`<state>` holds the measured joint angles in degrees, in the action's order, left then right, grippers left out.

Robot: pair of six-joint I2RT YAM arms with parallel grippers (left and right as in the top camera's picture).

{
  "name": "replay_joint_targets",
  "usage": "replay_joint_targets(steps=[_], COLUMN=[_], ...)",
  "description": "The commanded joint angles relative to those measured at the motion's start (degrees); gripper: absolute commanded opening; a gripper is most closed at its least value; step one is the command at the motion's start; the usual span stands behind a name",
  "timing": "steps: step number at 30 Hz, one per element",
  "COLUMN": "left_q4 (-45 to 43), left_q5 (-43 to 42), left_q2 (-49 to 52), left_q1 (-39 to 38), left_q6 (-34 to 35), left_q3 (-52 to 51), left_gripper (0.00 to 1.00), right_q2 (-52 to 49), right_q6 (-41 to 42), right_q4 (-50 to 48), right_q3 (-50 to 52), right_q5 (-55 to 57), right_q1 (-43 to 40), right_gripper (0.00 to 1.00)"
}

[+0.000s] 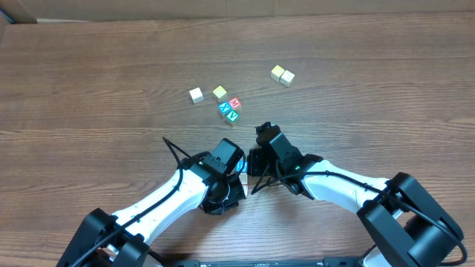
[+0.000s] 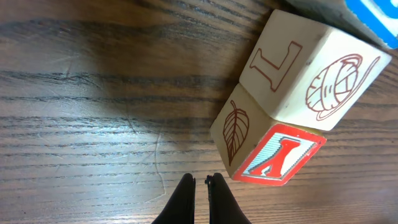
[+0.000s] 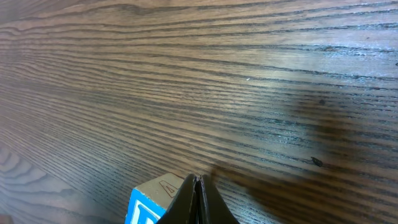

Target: Flip 3 blocks

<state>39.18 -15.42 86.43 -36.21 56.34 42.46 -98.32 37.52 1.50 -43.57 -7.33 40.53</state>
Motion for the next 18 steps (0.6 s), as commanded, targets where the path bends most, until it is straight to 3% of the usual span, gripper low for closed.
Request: replay_joint_targets(steps=[1,18], left_q4=[0.0,0.0], left_q5=[-0.5,-0.5], left_q2=[-0.5,-0.5], left_q1=[-0.2,-0.2], left_q6=[-1.5,-1.5], left_q3=[-0.3,-0.3], left_gripper=[0.04,0.04], right_q2=[-0.2,-0.2], right_q6=[0.2,0.2], right_q4=[-0.5,-3.9], right_q3=[0.4,0.4], right_q5=[-0.5,-1.7], right_q1=[-0.2,-0.2], right_gripper=[0.04,0.04])
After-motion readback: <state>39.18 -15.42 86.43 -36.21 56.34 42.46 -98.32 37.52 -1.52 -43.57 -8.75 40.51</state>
